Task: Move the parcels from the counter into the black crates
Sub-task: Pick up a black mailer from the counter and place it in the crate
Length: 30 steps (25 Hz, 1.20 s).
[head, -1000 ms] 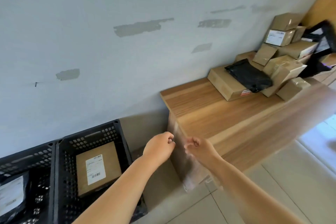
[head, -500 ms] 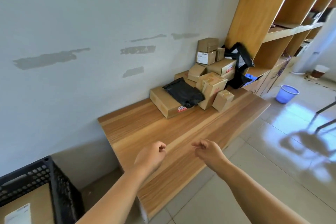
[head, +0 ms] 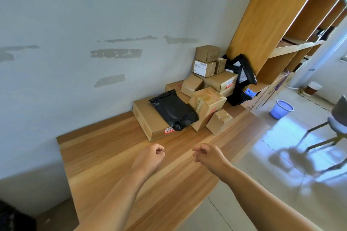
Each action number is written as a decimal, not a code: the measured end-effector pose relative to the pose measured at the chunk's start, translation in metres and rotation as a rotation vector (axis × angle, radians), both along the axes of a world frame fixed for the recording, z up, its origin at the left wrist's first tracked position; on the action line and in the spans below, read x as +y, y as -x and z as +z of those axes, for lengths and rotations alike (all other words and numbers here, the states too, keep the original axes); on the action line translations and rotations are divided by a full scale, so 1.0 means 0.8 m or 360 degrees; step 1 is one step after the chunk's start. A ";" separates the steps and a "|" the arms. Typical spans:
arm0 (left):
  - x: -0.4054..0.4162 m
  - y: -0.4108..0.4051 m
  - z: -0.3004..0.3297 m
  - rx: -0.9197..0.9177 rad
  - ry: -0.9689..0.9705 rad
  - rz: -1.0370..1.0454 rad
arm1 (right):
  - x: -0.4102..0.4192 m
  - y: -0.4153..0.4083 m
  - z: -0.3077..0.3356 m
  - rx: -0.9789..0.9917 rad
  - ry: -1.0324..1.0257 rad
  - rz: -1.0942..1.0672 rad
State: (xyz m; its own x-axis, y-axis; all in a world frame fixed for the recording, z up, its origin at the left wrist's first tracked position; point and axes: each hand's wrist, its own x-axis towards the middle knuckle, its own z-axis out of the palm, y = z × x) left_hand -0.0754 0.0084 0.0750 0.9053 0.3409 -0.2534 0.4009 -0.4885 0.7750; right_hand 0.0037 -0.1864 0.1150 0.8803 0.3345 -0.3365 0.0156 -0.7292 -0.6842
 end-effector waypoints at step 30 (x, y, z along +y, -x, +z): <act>-0.001 -0.378 -0.071 0.0324 0.0387 0.1075 | 0.137 -0.440 -0.118 0.0004 0.0355 0.0954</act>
State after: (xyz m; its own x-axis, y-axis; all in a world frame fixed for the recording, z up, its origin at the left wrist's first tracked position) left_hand 0.2273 0.0078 0.0178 0.4456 0.7193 -0.5329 0.7004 0.0907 0.7080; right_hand 0.3557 -0.0766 0.0203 0.5615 0.6900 -0.4568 0.4634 -0.7195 -0.5173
